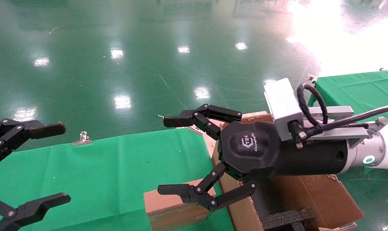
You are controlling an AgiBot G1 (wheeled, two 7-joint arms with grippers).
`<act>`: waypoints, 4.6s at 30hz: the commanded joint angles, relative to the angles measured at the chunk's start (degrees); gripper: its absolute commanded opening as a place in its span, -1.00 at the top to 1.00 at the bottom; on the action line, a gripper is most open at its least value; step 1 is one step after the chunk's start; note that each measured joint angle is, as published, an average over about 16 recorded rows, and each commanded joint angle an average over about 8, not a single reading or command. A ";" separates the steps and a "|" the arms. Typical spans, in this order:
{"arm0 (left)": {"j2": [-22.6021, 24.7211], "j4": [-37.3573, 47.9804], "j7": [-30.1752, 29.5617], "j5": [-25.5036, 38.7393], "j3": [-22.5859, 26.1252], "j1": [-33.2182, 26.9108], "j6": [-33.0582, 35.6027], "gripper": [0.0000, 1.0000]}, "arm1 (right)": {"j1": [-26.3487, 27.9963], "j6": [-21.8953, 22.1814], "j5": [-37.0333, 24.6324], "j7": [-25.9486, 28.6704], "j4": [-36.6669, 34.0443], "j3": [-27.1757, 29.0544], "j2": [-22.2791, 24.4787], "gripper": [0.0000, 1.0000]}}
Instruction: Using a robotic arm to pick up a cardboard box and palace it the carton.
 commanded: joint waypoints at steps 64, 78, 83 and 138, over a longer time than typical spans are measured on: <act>-0.01 0.02 0.02 -0.03 0.04 -0.01 -0.02 -1.00 | 35.82 -5.13 -47.85 -2.76 -19.52 -46.39 -24.94 -0.17; -0.02 0.03 0.03 -0.04 0.03 0.00 -0.03 -1.00 | 36.17 -5.08 -47.80 -2.89 -19.84 -47.00 -25.18 1.00; -0.02 0.03 0.03 -0.04 0.03 0.00 -0.03 -1.00 | 36.02 -5.09 -47.78 -2.88 -19.68 -46.74 -25.06 1.00; -0.02 0.04 0.04 -0.05 0.06 -0.01 -0.03 -1.00 | 68.07 -6.06 -33.26 -12.15 -32.19 -59.30 -12.28 1.00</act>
